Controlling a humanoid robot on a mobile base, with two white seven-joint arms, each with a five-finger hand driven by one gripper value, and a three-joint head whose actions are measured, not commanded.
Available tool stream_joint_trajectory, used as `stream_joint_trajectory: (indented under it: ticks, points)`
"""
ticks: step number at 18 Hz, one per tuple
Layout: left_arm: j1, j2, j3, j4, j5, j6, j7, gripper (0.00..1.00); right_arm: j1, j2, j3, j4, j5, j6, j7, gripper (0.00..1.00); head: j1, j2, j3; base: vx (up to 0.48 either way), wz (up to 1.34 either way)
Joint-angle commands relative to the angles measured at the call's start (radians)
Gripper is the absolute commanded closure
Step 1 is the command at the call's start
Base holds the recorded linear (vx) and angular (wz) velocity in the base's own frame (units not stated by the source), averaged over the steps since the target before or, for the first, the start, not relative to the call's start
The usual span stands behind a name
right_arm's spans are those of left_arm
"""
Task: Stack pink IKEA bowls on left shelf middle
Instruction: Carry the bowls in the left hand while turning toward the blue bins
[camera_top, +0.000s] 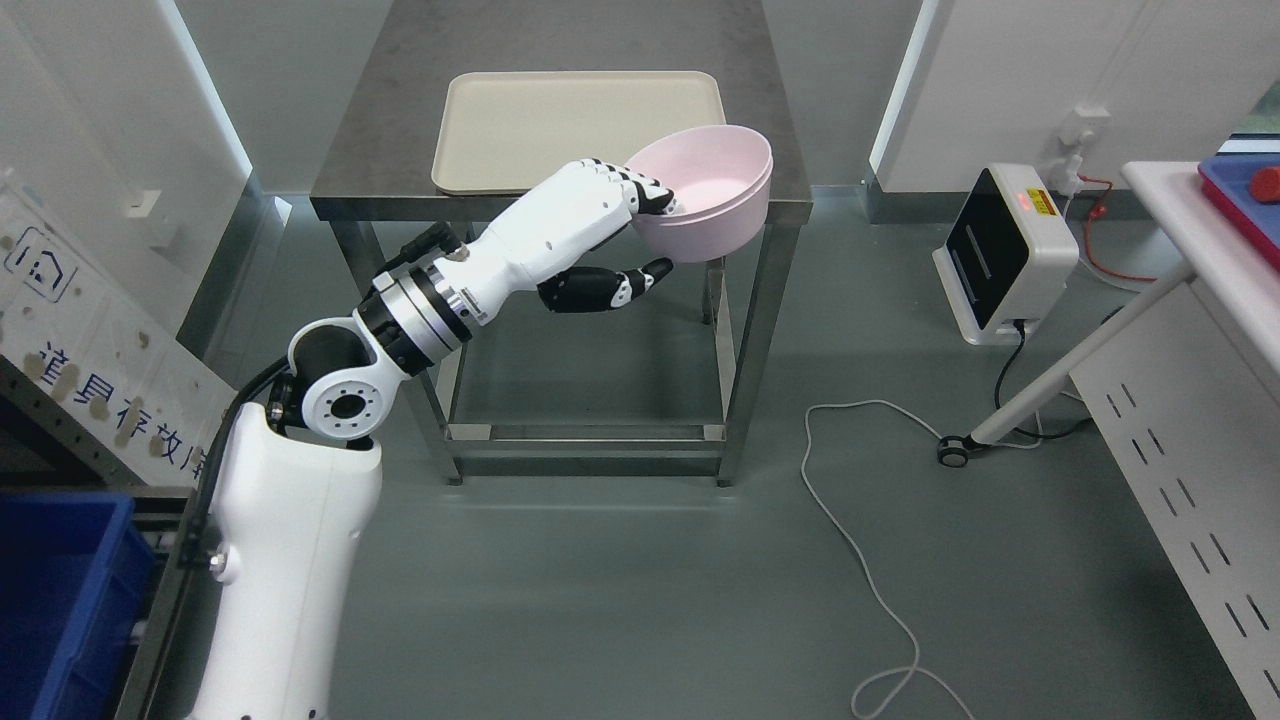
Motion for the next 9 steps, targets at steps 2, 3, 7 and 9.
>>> stream_joint_trajectory:
  ticks: [2,3,7,9]
  points:
    - [0.019,0.017,0.025,-0.015,0.058,-0.030,0.001,0.95,0.000,-0.017,-0.009,0.000,0.008,0.001,0.000,0.00,0.0000,0.000,0.000,-0.281,-0.02]
    - [0.019,0.017,0.041,-0.012,0.061,-0.028,0.001,0.95,0.000,-0.017,-0.011,0.000,0.008,0.001,0.000,0.00,0.0000,0.000,0.000,-0.300,0.17]
    - [0.044,0.017,0.048,-0.009,0.061,-0.028,0.002,0.95,0.000,-0.017,-0.009,0.000,0.008,0.001,0.000,0.00,0.0000,0.000,0.000,-0.298,0.34]
    - [0.044,0.017,0.058,-0.009,0.059,-0.028,0.002,0.95,0.000,-0.017,-0.009,0.000,0.008,0.001,0.000,0.00,0.0000,0.000,0.000,-0.313,0.65]
